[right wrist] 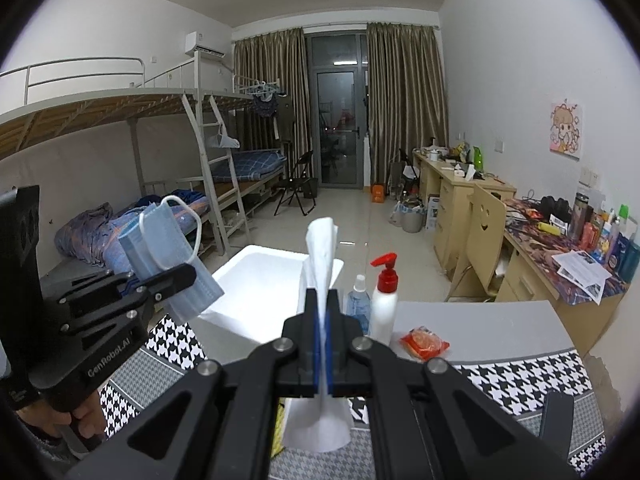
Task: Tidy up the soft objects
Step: 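Carry the mask in the left gripper while the right gripper carries the tissue toward the foam box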
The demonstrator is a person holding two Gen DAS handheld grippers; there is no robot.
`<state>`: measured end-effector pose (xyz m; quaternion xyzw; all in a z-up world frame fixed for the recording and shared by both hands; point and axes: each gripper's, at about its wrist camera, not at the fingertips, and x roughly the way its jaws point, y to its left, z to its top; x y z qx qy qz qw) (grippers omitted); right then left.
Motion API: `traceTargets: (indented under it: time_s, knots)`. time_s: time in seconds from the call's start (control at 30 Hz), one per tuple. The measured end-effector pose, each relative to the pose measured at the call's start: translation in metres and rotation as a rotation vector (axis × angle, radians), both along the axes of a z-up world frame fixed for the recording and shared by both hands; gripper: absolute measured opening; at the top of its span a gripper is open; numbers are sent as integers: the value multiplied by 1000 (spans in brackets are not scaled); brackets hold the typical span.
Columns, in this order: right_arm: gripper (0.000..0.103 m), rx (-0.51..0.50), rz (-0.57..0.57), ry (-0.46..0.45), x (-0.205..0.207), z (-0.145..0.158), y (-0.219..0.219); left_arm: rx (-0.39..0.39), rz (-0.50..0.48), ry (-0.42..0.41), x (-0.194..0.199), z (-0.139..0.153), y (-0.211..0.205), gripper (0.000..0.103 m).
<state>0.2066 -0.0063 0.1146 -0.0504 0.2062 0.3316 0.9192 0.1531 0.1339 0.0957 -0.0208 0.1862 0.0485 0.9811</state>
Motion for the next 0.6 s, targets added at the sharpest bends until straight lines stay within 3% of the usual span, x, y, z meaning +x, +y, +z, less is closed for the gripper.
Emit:
traceTargets:
  time_s: [0.6]
  knots:
    - [4, -34, 6, 33, 25, 1, 35, -10, 25, 37, 29, -8, 22, 4]
